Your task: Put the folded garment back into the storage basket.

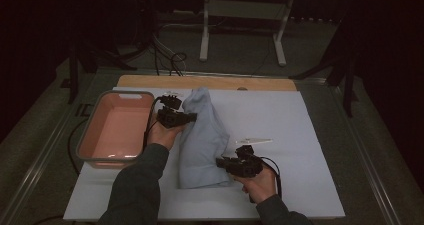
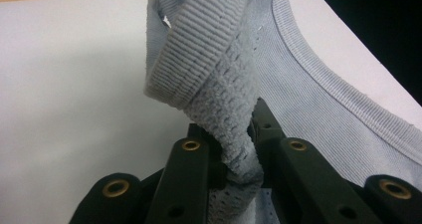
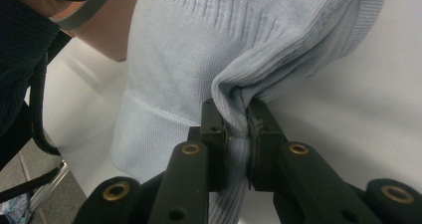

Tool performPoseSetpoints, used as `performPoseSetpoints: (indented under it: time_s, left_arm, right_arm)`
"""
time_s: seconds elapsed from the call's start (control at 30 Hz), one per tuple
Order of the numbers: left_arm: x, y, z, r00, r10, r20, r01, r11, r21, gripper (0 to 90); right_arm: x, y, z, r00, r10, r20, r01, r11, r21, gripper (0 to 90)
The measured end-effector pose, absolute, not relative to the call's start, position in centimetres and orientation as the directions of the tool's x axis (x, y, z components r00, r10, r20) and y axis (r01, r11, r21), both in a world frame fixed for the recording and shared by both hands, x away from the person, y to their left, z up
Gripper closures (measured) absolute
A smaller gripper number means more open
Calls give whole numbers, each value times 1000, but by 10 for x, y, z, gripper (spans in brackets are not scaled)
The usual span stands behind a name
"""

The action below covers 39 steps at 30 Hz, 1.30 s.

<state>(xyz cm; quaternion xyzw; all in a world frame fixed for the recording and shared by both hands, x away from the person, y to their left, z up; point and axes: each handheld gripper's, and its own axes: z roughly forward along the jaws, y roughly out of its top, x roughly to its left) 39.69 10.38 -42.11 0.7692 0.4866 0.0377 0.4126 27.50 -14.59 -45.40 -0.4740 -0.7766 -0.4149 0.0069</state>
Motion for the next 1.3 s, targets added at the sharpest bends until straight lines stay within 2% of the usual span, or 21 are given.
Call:
performPoseSetpoints:
  time_s: [1.3]
  left_arm:
    - [400, 137, -386, 506, 786, -354, 697, -131, 705, 824]
  right_arm:
    - [290, -109, -431, -587, 700, 408, 712, 205, 672, 807]
